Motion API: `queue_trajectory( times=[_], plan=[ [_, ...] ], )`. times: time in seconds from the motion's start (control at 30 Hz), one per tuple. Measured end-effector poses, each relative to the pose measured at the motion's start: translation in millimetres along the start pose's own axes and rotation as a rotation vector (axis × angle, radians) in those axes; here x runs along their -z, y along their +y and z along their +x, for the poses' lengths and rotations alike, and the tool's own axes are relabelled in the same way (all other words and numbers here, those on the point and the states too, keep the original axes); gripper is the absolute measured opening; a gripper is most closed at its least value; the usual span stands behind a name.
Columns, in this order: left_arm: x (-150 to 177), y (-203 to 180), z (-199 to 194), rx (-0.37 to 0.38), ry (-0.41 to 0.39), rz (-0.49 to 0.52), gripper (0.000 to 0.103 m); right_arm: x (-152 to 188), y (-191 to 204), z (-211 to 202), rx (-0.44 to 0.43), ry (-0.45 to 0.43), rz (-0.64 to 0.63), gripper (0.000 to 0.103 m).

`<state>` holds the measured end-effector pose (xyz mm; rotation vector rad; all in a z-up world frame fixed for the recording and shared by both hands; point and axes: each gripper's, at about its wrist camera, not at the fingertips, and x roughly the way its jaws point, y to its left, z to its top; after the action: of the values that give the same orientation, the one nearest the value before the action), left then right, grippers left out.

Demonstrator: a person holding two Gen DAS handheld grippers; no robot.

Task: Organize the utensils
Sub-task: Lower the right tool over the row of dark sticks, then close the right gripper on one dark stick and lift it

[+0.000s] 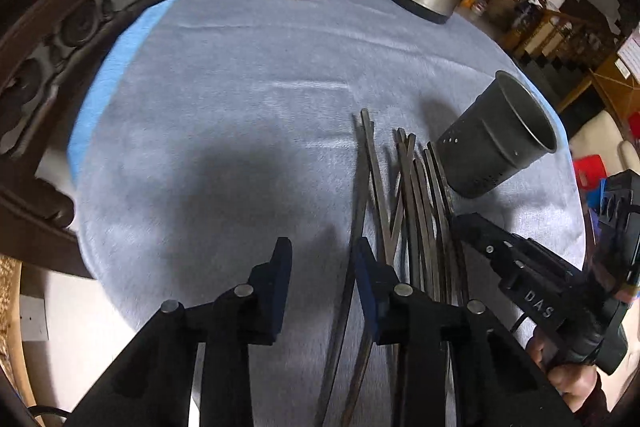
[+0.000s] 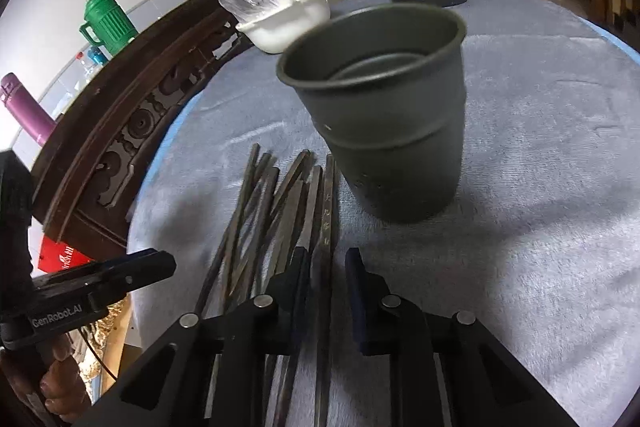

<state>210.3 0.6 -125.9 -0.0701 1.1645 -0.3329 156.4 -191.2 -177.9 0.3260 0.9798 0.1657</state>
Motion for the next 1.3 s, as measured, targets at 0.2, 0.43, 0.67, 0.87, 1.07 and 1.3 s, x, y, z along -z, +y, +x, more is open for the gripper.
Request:
queue_trajectory(
  times=[0.2, 0.43, 0.67, 0.87, 1.07, 1.3],
  plan=[
    [-13.8, -6.2, 18.1, 0.024, 0.066, 0.054, 0.031, -5.7, 6.2, 4.3, 0.030, 0.007, -0.024, 0.018],
    [-30.9, -7.7, 38.1, 0.043, 0.112, 0.088, 0.029, -12.4, 12.1, 10.6, 0.075, 0.016, -0.055, 0.014],
    [-46.6, -11.8, 55.4, 0.055, 0.148, 0.116, 0.020, -12.5, 9.5, 15.3, 0.064, 0.022, -0.060, 0.006],
    [-55.0, -4.7, 58.8, 0.082, 0.124, 0.074, 0.007, -11.0, 0.1, -4.0, -0.055, 0.018, -0.019, 0.006],
    [-56.1, 5.7, 39.8, 0.079, 0.064, 0.053, 0.006, -14.2, 1.7, -39.5, -0.152, -0.043, -0.034, 0.006],
    [-61.3, 3.0, -16.1, 0.098, -0.073, 0.063, 0.006, -24.8, -2.0, -95.1, -0.254, -0.197, -0.009, 0.006]
  ],
)
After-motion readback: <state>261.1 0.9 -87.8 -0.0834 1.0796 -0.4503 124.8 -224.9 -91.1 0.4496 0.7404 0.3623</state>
